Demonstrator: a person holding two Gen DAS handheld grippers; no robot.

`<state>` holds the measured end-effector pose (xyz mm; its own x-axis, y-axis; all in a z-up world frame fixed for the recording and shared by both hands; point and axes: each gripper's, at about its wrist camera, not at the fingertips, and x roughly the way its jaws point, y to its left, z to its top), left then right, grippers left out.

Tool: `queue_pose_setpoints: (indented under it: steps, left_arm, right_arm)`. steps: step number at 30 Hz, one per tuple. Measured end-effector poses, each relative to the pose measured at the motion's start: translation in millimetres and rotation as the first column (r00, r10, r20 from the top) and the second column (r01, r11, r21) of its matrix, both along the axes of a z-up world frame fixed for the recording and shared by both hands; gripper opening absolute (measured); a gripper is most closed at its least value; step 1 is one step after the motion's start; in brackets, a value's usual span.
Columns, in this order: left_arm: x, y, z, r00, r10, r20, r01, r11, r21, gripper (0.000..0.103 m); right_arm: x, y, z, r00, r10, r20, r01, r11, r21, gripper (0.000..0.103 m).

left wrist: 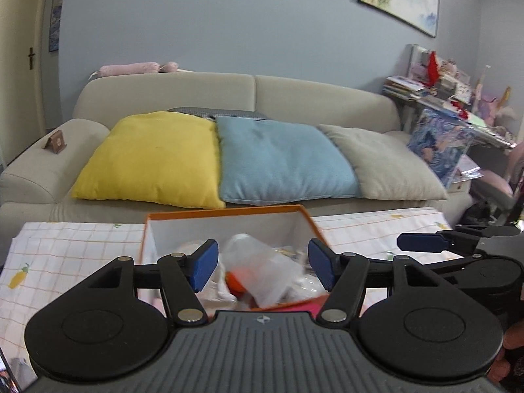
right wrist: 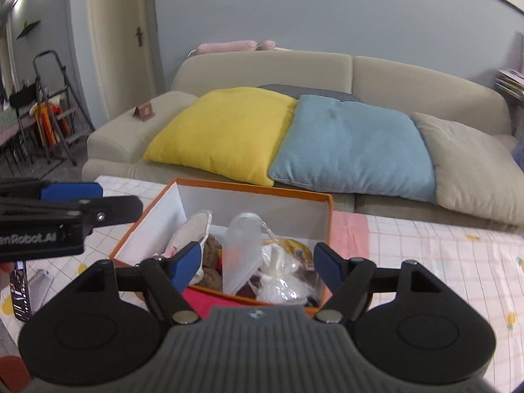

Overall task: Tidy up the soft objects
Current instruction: 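Lift both grippers out of the box toward the tissue and crocheted basket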

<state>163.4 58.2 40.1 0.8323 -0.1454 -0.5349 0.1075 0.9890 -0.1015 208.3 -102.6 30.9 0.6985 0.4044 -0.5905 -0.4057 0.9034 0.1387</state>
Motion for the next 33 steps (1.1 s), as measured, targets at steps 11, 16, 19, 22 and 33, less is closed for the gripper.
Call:
queue_pose_setpoints:
  steps: [11,16,19,22,33]
  left_arm:
    - [-65,-51,-29,0.993,-0.098,-0.069,0.091,0.991,-0.094,0.074]
    - [-82,-69,-46,0.976,-0.157,-0.148,0.146,0.986,-0.082,0.074]
    - [-91,-76,-55,0.964,-0.183,-0.195,0.169,0.982,-0.086,0.074]
    - [-99,-84,-65,0.949,-0.204,-0.241,0.187,0.978,-0.089,0.074]
    - [-103,-118,-96,0.874,-0.306,-0.378,0.298,0.951,-0.082,0.074]
  right_arm:
    - [-82,-77,-22,0.994,-0.105,-0.039,0.105,0.994,0.009,0.075]
    - [-109,-101,-36,0.987,-0.139,-0.080,0.140,0.990,-0.003,0.075]
    - [-125,-112,-48,0.982,-0.155,-0.105,0.154,0.988,-0.024,0.075]
    - [-136,-123,-61,0.973,-0.178,-0.145,0.174,0.984,-0.038,0.075]
    - [-153,-144,-97,0.939,-0.234,-0.252,0.224,0.972,-0.069,0.075]
